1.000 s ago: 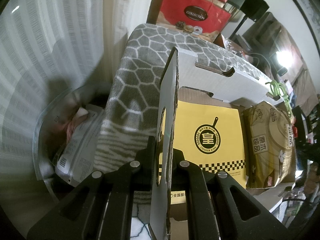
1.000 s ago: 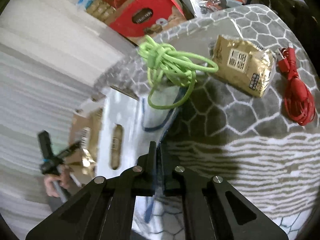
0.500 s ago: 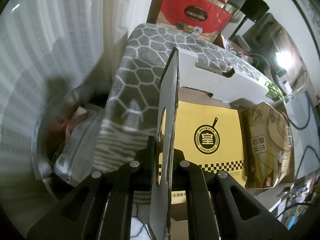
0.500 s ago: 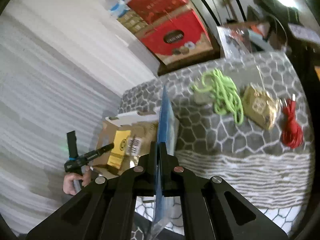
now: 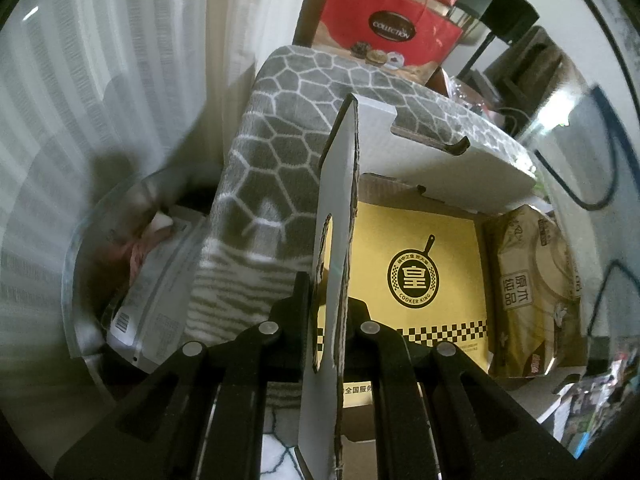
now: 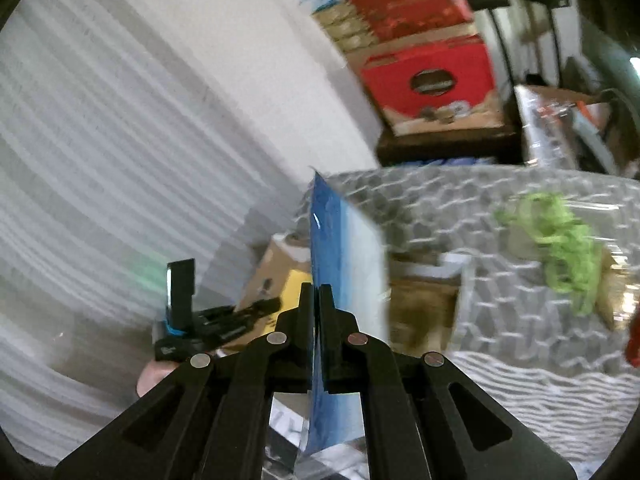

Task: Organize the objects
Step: 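Lift the white-blue bag and carry it over the tray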

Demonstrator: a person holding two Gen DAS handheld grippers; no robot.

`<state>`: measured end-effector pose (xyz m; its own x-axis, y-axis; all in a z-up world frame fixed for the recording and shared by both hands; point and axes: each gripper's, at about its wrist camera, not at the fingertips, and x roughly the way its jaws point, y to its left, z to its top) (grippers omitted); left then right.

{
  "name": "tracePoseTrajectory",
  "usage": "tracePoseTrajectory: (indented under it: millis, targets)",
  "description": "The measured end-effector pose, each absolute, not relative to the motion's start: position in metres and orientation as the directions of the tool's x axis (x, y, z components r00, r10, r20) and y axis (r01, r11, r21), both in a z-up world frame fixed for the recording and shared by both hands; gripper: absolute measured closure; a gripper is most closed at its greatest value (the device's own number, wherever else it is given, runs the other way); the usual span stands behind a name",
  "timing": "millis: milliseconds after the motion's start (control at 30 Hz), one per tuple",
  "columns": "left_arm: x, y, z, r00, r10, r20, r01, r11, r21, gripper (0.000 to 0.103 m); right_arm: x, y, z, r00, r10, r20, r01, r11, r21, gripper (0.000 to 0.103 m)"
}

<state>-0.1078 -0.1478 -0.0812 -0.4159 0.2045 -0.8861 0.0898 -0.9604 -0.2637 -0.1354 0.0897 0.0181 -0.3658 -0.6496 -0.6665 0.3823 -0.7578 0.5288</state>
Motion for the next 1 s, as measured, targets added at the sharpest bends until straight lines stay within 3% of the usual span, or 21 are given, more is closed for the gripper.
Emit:
tracePoseTrajectory:
  millis: [100,300,433,567,733,1000]
  targets:
    - [-0.108,-0.148,-0.081,-0.415,0.205,-0.886,0.089,-0.960,-0.265,0.094,-0.140,0.058,-0.001,-0.268,-0.688,-0.674,0.416,-0.714,0.563,0.089]
    - [-0.107,-0.150,-0.082,-0.414,0.213,-0.885,0.091,-0.958,-0.273,0.094,-0.138,0.029,-0.023,-0.159,-0.705,-0.691,0.433,-0.679,0.593,0.087]
    - [-0.107,-0.150,-0.082,-0.414,0.214,-0.885,0.092,-0.957,-0.274,0.094,-0.146,0.052,-0.014,-0.249,-0.666,-0.703,0.402,-0.732,0.551,0.076]
    - [-0.106,-0.150,-0.082,-0.415,0.215,-0.884,0.092,-0.957,-0.277,0.094,-0.150,0.077,-0.010,-0.364,-0.517,-0.775,0.350,-0.847,0.401,0.065]
    - [-0.107,-0.151,-0.081,-0.414,0.221,-0.883,0.089,-0.955,-0.282,0.094,-0.149,0.106,-0.032,-0.350,-0.462,-0.815,0.274,-0.882,0.382,0.064]
    - [-0.108,-0.151,-0.080,-0.413,0.221,-0.884,0.087,-0.956,-0.279,0.093,-0.125,0.113,-0.037,-0.280,-0.516,-0.810,0.331,-0.843,0.423,0.059]
